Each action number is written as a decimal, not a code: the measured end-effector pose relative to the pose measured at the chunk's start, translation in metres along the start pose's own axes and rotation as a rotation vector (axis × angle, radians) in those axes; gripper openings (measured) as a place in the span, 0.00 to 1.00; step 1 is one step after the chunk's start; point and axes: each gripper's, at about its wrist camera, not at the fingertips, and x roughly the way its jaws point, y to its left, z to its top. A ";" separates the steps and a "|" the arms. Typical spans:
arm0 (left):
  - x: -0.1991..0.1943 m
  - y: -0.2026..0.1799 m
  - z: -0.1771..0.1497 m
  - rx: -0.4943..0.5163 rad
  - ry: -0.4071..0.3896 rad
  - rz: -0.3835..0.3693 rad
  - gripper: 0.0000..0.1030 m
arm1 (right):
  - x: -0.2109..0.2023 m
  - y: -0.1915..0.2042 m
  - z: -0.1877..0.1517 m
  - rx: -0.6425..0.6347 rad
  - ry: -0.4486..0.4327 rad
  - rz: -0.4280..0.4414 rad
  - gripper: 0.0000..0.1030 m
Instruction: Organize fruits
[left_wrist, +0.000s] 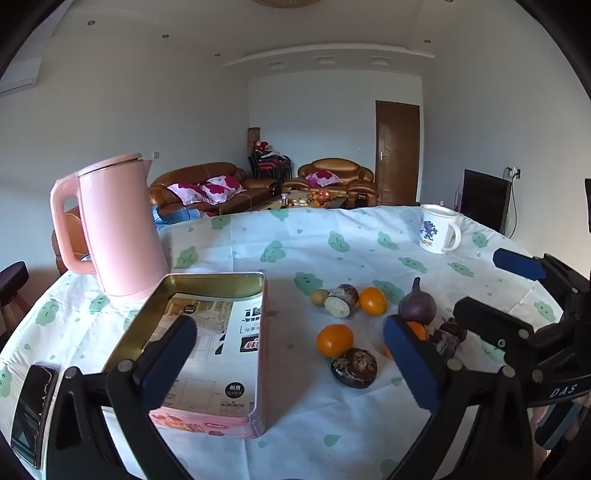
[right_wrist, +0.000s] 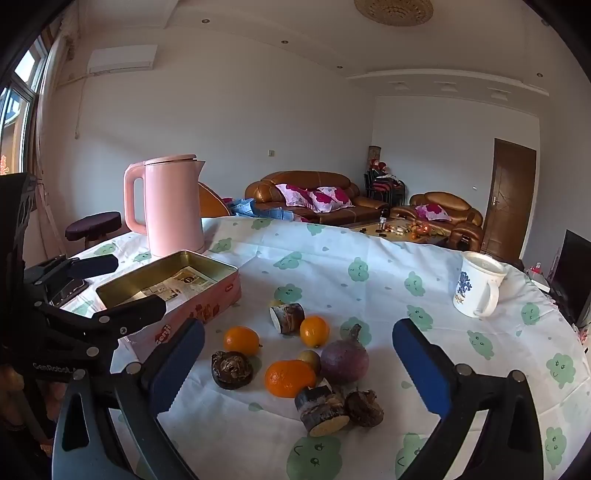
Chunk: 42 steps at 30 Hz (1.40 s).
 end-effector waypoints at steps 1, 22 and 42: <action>0.000 0.000 0.000 0.004 -0.001 0.004 1.00 | 0.000 0.000 0.000 -0.006 -0.004 -0.002 0.99; 0.004 -0.002 -0.002 0.004 0.017 0.000 1.00 | -0.004 -0.006 -0.002 0.018 -0.014 -0.018 0.99; 0.005 0.002 -0.001 0.007 0.012 0.007 1.00 | -0.005 -0.006 -0.003 0.023 -0.015 -0.016 0.99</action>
